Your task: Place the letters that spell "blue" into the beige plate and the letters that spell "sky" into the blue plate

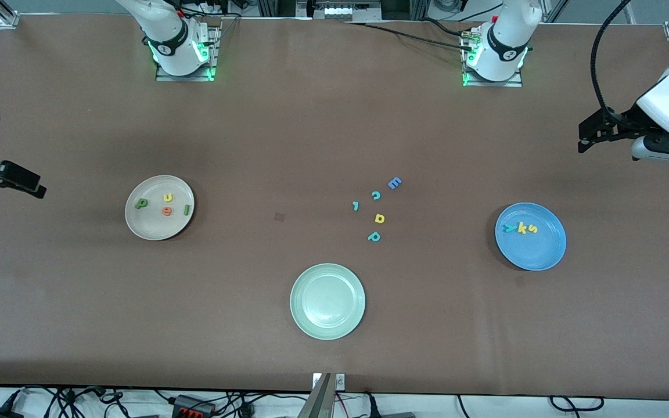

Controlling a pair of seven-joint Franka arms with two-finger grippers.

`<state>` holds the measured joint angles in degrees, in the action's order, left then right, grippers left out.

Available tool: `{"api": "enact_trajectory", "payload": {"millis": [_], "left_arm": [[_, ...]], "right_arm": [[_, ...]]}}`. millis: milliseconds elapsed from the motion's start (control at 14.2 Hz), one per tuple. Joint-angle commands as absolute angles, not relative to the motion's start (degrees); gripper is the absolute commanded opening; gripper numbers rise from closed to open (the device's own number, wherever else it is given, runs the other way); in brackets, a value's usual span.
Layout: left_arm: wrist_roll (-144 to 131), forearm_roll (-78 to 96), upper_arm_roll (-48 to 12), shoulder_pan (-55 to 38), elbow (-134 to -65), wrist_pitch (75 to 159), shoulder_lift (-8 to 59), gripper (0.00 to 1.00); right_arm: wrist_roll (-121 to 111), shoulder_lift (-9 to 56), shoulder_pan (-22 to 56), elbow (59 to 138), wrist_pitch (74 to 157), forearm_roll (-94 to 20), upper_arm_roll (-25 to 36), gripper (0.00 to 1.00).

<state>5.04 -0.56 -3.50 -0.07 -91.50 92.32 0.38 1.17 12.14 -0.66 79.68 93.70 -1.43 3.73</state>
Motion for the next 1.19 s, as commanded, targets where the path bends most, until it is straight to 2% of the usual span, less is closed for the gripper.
{"api": "enact_trajectory", "payload": {"millis": [0,281,632,1123], "left_arm": [[5.1,0.53,-3.52,0.09,-89.91,91.41,1.05,1.0],[5.1,0.53,-3.51,0.17,-89.91,91.41,1.05,1.0],[5.1,0.53,-3.43,0.17,-89.91,91.41,1.05,1.0],[5.1,0.53,-3.52,0.18,-89.91,91.41,1.05,1.0]], "right_arm": [[1.06,11.26,-1.58,77.87,89.65,-0.09,1.93,1.0],[-1.32,8.97,-2.02,81.81,89.91,0.0,2.2,1.0],[-1.23,0.45,-1.93,95.17,96.94,0.18,2.11,1.0],[-2.37,0.88,-1.93,93.43,95.89,0.09,2.11,1.0]]}}
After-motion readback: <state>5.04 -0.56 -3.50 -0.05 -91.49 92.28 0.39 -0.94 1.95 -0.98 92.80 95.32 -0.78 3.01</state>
